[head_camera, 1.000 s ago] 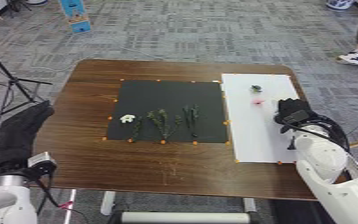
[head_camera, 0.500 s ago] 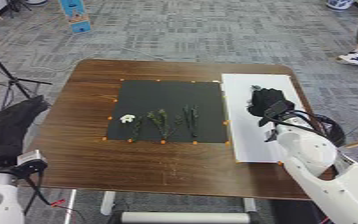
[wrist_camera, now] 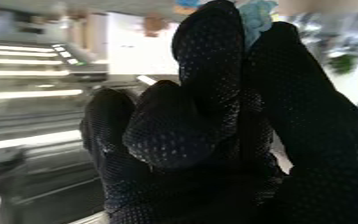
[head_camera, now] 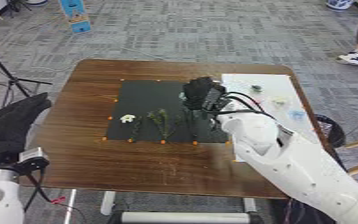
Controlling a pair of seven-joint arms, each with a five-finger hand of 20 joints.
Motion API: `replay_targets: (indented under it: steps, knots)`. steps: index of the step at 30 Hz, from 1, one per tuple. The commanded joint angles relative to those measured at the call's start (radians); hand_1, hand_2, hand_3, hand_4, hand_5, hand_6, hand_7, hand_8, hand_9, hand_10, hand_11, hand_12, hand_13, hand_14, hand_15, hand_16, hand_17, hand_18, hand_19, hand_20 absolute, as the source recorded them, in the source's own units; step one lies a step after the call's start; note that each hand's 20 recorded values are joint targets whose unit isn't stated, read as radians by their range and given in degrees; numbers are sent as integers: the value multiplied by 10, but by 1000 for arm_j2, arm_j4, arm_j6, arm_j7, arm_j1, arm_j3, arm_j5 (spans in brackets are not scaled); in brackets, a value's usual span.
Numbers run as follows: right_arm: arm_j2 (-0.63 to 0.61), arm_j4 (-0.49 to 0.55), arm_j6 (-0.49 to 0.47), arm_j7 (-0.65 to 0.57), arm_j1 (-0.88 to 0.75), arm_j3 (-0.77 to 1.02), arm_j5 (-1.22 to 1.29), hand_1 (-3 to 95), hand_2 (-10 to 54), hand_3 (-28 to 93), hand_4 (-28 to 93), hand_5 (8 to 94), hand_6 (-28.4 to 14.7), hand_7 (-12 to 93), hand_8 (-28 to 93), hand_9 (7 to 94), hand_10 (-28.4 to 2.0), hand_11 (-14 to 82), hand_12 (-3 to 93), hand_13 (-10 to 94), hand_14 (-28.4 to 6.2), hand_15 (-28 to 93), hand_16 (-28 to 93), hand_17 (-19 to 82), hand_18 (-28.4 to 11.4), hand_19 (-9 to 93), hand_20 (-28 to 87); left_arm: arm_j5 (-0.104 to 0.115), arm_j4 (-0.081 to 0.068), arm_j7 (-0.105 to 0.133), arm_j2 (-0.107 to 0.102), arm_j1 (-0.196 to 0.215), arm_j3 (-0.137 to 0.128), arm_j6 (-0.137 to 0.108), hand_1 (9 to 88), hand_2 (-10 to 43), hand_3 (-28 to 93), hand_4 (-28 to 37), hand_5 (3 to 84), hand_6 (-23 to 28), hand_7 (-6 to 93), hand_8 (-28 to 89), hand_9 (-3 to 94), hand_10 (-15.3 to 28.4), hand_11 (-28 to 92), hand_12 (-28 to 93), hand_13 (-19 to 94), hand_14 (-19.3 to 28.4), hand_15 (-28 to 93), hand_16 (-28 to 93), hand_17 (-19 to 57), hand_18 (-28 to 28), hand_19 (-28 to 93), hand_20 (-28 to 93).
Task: Arrange flowers
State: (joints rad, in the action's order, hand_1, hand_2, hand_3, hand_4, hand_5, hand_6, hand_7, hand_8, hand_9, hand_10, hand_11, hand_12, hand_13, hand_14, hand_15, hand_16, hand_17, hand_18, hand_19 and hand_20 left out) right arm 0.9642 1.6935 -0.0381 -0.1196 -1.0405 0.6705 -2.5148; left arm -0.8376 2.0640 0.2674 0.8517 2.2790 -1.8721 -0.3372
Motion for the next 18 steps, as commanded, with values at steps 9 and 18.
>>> replay_targets:
  steps: [9,18]
  knots:
    - [274,-191,-77,166,131,-48,-203,550,7,525,-170,792,1,193,157,911,-88,412,330,886,-48,668,432,582,-204,932,645,6,-22,11,18,-76,96,-26,232,-3,733,-270,505,53,121,-77,478,133,172,106,330,125,93,-12,68,74,42,156]
    - [360,-270,-89,250,86,3,-341,561,15,500,-172,786,7,193,141,910,-90,428,333,882,-47,690,431,583,-203,932,653,6,-19,24,22,-88,115,-24,231,-3,734,-270,505,53,121,-77,478,133,173,106,329,125,93,-12,68,74,42,156]
